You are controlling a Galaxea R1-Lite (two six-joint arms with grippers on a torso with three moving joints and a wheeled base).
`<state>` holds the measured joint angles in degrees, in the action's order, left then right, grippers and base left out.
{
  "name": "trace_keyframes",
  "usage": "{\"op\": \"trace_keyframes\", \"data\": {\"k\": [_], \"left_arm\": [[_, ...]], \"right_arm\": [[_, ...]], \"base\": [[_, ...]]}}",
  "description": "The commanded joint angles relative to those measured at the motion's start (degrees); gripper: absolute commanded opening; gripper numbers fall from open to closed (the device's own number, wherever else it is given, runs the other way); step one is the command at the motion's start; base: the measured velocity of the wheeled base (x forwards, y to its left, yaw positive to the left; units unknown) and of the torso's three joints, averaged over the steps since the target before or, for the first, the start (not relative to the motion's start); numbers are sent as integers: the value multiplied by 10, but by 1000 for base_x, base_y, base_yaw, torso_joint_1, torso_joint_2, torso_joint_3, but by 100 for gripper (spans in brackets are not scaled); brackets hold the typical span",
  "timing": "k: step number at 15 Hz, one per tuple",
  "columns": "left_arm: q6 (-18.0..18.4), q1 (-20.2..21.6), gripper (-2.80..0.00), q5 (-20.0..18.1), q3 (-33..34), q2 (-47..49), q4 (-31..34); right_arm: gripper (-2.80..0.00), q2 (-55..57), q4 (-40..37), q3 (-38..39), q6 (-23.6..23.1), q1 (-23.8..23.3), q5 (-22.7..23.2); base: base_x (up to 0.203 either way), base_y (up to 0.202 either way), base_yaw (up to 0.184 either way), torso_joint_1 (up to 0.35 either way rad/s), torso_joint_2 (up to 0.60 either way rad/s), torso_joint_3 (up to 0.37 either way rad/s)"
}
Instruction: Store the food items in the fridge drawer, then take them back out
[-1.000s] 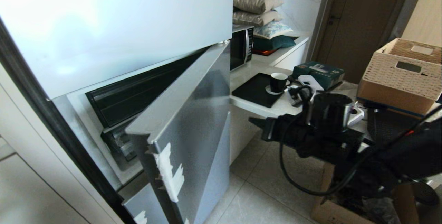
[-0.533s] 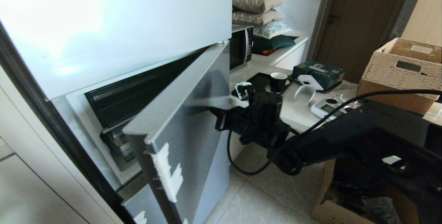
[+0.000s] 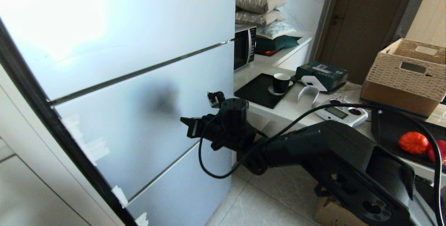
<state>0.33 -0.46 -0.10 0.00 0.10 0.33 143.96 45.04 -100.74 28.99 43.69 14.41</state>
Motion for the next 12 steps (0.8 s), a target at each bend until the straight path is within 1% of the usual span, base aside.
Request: {"op": "trace_keyframes", "data": {"k": [1, 4, 7, 8, 9, 10, 11, 12], "left_arm": [[0, -1, -280, 0, 0, 1, 0], [0, 0, -280, 0, 0, 1, 0], [0, -1, -280, 0, 0, 1, 0], [0, 0, -280, 0, 0, 1, 0], [0, -1, -280, 0, 0, 1, 0], [0, 0, -280, 0, 0, 1, 0], [0, -1, -280, 0, 0, 1, 0], [0, 0, -280, 0, 0, 1, 0]], "right_arm": [[-280, -46, 12, 62, 3, 1, 1], [-280, -158, 50, 219, -1, 6, -1], [-280, -336, 74, 407, -30, 21, -11], [-280, -406, 78, 481, -47, 25, -27], [-280, -467, 82, 566, -71, 27, -63], [-280, -521, 85, 636, -94, 27, -111], [-280, -586, 86, 710, -117, 18, -160], [-280, -653, 80, 769, -143, -9, -190]], "base": [[0, 0, 0, 0, 0, 0], [0, 0, 0, 0, 0, 0], [0, 0, 0, 0, 0, 0], [0, 0, 0, 0, 0, 0], [0, 0, 0, 0, 0, 0], [0, 0, 0, 0, 0, 0], [0, 0, 0, 0, 0, 0], [0, 0, 0, 0, 0, 0]]}}
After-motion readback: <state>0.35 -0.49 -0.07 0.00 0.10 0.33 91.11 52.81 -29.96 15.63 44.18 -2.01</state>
